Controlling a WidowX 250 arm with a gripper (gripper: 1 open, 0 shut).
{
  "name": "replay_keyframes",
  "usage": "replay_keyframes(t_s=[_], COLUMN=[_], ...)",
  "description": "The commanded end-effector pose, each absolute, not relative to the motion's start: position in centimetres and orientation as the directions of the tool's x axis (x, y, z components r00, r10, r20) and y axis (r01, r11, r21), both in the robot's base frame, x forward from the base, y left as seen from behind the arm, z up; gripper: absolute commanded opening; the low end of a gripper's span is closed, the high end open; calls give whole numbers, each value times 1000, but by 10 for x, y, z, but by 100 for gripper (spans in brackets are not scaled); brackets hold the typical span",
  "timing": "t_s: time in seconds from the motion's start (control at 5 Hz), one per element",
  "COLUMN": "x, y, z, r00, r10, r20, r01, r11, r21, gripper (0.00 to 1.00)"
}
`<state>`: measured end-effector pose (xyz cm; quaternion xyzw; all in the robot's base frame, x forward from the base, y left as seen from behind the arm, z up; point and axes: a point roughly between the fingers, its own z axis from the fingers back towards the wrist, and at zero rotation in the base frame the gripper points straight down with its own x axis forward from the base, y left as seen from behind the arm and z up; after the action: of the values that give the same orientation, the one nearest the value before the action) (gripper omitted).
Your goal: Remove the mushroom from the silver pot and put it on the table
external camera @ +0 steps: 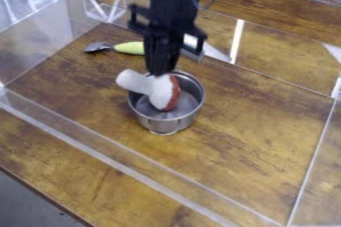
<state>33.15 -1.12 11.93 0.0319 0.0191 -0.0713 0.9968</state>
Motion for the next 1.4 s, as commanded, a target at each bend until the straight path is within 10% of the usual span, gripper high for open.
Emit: replay_keyframes(t_s=[0.0,0.2,1.2], x=[346,355,337], y=[-24,-32,-20], z=[167,154,128], r00=[989,989,999], r10=[-131,-127,-46], r20=[63,76,-20], r01=[125,118,48], r11=[987,987,990], r21=[98,109,134], gripper=[0,100,100])
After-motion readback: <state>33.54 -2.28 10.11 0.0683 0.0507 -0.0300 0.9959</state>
